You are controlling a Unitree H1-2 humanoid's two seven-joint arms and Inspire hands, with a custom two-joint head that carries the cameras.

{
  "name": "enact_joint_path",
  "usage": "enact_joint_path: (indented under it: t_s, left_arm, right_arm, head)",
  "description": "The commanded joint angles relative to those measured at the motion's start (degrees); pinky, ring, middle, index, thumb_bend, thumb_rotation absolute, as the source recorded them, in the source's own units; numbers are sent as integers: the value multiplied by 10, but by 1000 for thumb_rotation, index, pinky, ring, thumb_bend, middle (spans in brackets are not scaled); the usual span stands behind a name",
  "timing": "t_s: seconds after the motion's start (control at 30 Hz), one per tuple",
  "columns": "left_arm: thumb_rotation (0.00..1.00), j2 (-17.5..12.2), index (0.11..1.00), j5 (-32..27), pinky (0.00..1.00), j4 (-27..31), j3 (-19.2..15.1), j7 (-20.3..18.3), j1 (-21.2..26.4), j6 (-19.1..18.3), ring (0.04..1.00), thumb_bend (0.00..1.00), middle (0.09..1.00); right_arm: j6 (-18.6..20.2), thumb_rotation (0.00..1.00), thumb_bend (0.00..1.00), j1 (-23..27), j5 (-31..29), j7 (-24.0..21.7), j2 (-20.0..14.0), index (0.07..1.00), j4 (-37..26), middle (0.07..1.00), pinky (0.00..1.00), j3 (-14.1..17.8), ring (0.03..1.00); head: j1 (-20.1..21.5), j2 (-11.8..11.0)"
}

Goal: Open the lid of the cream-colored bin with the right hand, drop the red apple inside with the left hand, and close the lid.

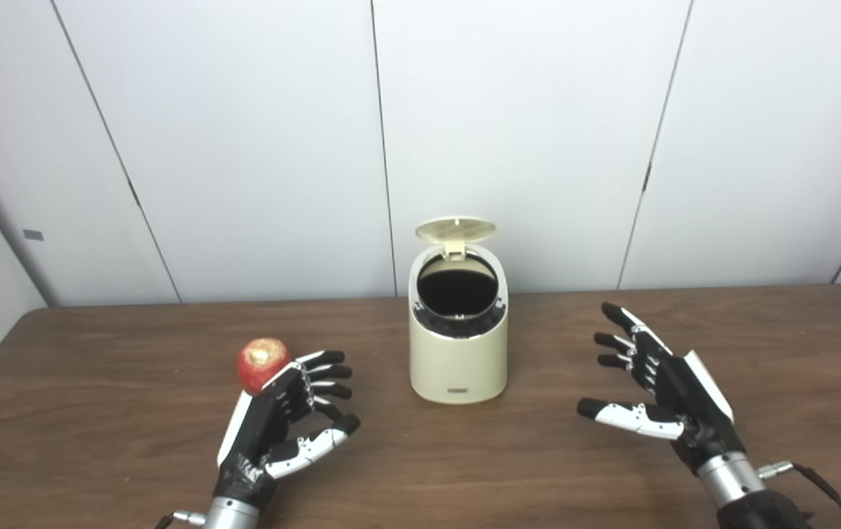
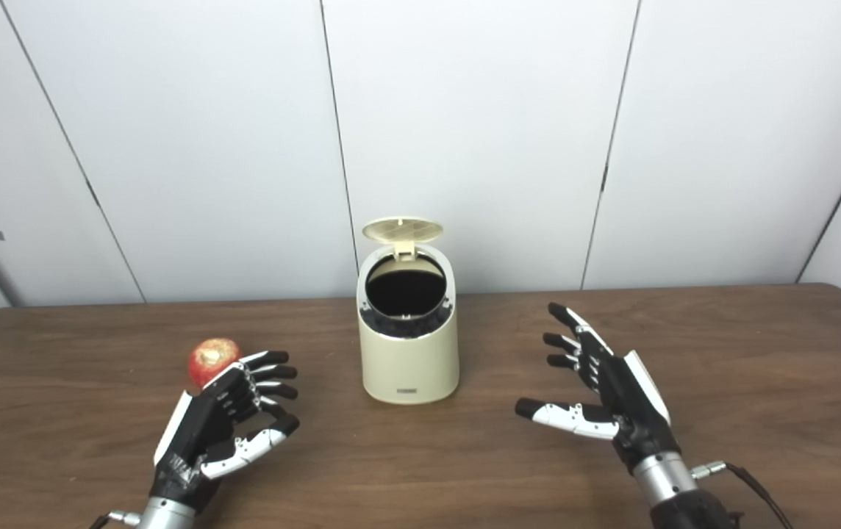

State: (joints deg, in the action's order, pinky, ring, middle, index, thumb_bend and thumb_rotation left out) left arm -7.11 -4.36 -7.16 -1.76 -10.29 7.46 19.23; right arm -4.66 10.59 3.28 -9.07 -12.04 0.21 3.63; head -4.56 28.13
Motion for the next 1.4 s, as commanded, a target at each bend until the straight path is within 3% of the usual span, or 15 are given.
enact_joint_path:
  t_s: [0.0,0.13,0.27,0.53,0.7,0.83,1.03,1.37]
  left_arm:
    - [5,3,738,29,501,28,-4,23,-9,27,618,636,694]
    - [4,-4,727,151,527,107,-31,89,-10,16,644,678,710]
    - [74,-35,764,232,570,152,-60,114,-5,-14,727,732,769]
    - [165,-59,903,237,804,144,-94,153,23,-56,885,774,899]
    - [166,-61,928,228,718,116,-106,176,39,-60,882,789,923]
    - [174,-70,950,240,782,85,-103,181,54,-81,925,834,951]
    - [228,-85,999,237,884,40,-76,154,78,-126,987,892,999]
    - [282,-109,1000,286,810,-59,-26,173,118,-147,920,941,967]
  right_arm:
    - [-36,265,841,8,-14,9,-3,921,-12,960,784,5,873]
    - [-54,230,809,5,-25,3,-14,930,6,968,816,11,883]
    - [-69,172,766,5,-35,-1,-26,948,27,984,839,14,894]
    - [-61,118,738,10,-49,-3,-32,944,28,978,836,13,893]
    - [-59,127,729,12,-48,-12,-38,949,13,986,807,3,886]
    - [-38,89,724,10,-46,-10,-37,953,-9,991,826,2,893]
    - [-5,80,738,8,-34,-3,-37,949,-37,996,810,3,887]
    - [34,30,731,0,-19,3,-35,956,-75,998,775,2,875]
  head:
    - [-11,0]
    - [-58,-5]
    - [-87,-12]
    - [-105,-17]
    - [-107,-17]
    - [-104,-15]
    - [-104,-13]
    - [-96,-11]
